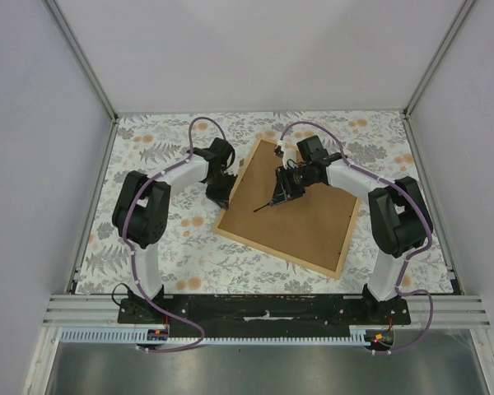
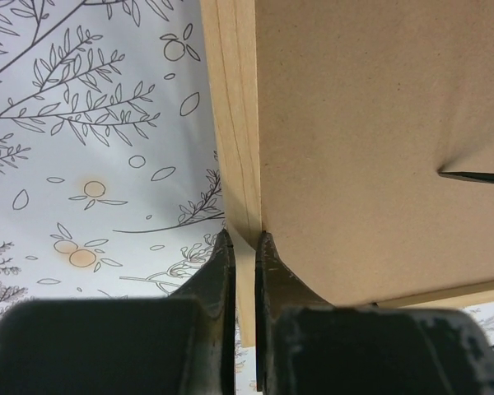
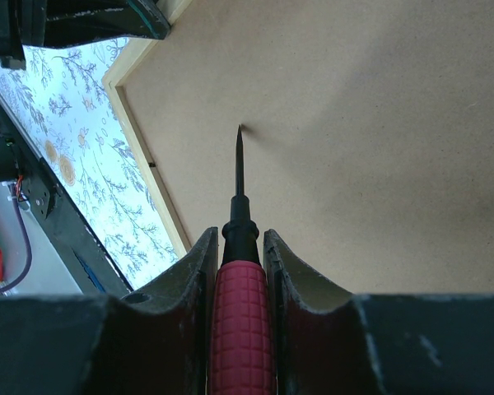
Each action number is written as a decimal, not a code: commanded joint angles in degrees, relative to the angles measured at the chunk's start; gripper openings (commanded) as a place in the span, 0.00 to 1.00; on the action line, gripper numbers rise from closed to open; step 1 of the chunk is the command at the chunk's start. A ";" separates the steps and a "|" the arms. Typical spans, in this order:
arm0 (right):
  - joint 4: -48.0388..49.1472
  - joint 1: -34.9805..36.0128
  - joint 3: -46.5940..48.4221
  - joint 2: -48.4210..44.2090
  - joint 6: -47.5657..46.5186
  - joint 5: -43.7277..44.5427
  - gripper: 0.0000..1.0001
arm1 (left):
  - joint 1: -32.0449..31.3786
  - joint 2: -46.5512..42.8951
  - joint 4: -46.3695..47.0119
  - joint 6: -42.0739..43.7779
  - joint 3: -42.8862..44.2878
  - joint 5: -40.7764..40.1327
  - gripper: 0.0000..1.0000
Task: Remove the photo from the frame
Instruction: Adjust the photo frame item on the photo frame.
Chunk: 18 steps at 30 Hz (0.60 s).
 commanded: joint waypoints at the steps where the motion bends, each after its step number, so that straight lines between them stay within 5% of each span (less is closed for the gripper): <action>1: 1.08 0.14 -0.40 0.64 -0.73 0.18 0.00 | 4.63 -2.02 6.08 0.02 -2.50 5.89 0.02; 18: 0.90 0.14 0.21 1.25 0.24 -2.54 0.00 | 12.11 -3.43 12.77 -2.18 -8.75 24.63 0.02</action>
